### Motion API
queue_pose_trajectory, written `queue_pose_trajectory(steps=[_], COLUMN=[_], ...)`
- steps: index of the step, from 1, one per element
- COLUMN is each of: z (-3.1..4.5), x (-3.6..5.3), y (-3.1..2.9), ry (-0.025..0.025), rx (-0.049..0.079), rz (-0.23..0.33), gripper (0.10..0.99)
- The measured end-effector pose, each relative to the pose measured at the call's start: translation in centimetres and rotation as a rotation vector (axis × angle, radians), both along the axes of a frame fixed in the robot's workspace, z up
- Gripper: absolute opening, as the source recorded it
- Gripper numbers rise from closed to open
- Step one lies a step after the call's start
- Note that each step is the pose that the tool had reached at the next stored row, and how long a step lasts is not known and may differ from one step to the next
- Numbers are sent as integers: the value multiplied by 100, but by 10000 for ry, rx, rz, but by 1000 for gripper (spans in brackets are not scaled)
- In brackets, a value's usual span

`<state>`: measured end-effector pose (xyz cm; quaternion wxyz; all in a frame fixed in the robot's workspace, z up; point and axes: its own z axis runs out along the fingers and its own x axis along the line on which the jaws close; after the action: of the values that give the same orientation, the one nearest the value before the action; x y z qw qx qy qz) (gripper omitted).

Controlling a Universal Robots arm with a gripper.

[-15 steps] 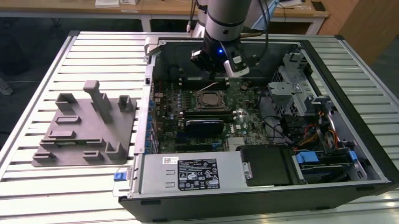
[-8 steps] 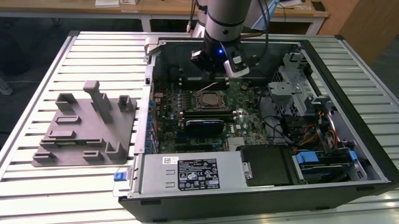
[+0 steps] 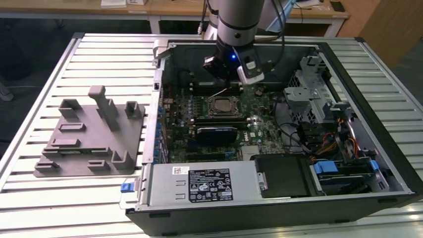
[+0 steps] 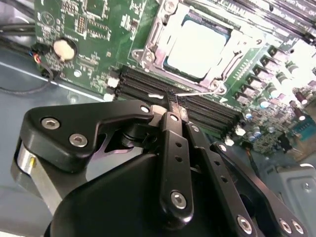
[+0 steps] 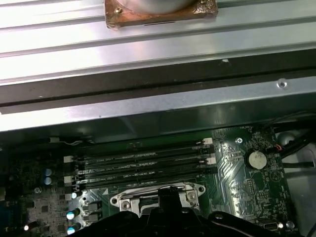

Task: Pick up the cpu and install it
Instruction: 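Install the first cpu locking lever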

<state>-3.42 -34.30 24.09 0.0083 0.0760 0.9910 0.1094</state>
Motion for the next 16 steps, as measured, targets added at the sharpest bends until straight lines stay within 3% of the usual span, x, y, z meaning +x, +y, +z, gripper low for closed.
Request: queue_pose_trajectory(steps=[2,5,9,16], z=[-16,-44,-86,-124], x=[0,0,0,0], y=[0,0,2,39], ry=[-77,-140,-161,-161], rx=[-74,-193,-335,-349], rz=[-58,-101,-114,-116], gripper=[106,106,106,106])
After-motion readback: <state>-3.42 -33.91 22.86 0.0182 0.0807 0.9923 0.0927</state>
